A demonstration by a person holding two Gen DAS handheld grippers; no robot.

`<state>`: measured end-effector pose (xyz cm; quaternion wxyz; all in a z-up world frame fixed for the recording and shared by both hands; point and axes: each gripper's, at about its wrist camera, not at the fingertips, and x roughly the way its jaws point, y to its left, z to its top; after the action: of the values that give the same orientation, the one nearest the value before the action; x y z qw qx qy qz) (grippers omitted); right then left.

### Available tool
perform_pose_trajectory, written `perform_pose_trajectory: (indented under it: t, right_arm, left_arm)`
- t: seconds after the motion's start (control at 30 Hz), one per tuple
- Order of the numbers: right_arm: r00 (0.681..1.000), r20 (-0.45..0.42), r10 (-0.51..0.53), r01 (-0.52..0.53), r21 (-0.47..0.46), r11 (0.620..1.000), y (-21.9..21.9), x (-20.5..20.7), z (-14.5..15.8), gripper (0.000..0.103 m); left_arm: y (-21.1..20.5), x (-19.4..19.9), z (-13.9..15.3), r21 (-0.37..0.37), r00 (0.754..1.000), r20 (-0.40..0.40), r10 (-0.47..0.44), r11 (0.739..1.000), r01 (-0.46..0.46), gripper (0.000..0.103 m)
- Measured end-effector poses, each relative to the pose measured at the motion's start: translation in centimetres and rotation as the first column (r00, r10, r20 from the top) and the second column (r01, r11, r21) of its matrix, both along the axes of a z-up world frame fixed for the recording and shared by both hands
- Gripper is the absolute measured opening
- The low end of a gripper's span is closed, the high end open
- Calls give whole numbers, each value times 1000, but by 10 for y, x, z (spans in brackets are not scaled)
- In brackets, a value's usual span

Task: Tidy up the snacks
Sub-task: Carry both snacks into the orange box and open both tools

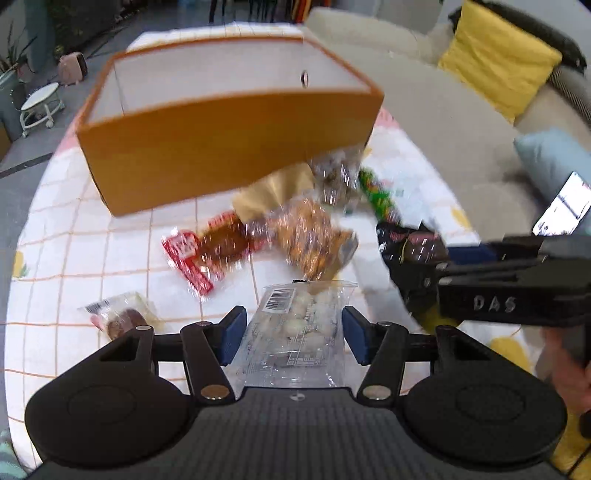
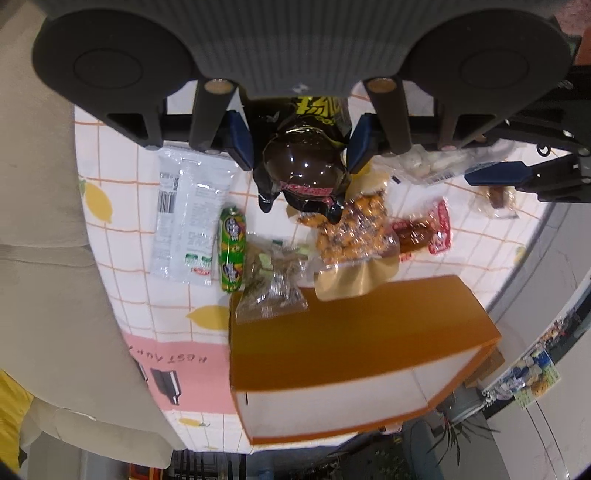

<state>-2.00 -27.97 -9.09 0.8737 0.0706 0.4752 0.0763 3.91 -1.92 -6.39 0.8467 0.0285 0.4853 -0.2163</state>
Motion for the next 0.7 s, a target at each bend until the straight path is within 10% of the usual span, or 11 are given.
perform_pose_trajectory:
  t: [0.7]
  right_arm:
    - [981,192,27,-34,32,999,5,38,79,52]
  left_arm:
    - [10,69,96,-86,968,220,121,991,-105,65]
